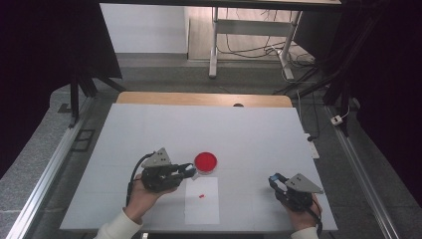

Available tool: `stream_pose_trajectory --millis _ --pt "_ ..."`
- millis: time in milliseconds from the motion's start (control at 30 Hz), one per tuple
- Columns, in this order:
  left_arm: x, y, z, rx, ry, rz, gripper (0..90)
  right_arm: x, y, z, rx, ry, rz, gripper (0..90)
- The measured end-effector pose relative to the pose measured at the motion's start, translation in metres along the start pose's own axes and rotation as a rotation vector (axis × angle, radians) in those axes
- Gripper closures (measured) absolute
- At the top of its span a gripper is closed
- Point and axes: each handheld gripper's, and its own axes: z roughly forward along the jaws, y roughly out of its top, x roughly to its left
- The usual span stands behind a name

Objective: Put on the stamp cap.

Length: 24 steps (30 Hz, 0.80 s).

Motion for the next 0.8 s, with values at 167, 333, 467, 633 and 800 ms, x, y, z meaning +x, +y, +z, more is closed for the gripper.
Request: stream_pose_trajectory --millis 167,333,467,633,800 --pt "0.0 -0.001 0.002 0.004 0.002 -0.002 75.3 0.004 0.002 0.002 -0.013 0.023 0.005 64.5" --pt "0.001 -0.001 0.003 0.009 -0.003 -0.005 75.4 0.009 0.004 0.004 -0.01 0.045 -0.001 64.6" --pt "0.001 -0.002 0.004 0.015 -0.004 -0.007 75.4 0.014 0.005 0.008 -0.015 0.065 0.003 64.5" --pt "0.0 -0.002 0.005 0.013 -0.002 -0.005 75.4 0.021 0.008 0.01 -0.013 0.081 -0.011 64.6" --pt "0.0 -0.002 0.005 0.012 -0.003 -0.005 75.4 0.027 0.01 0.013 -0.016 0.098 -0.017 64.5"
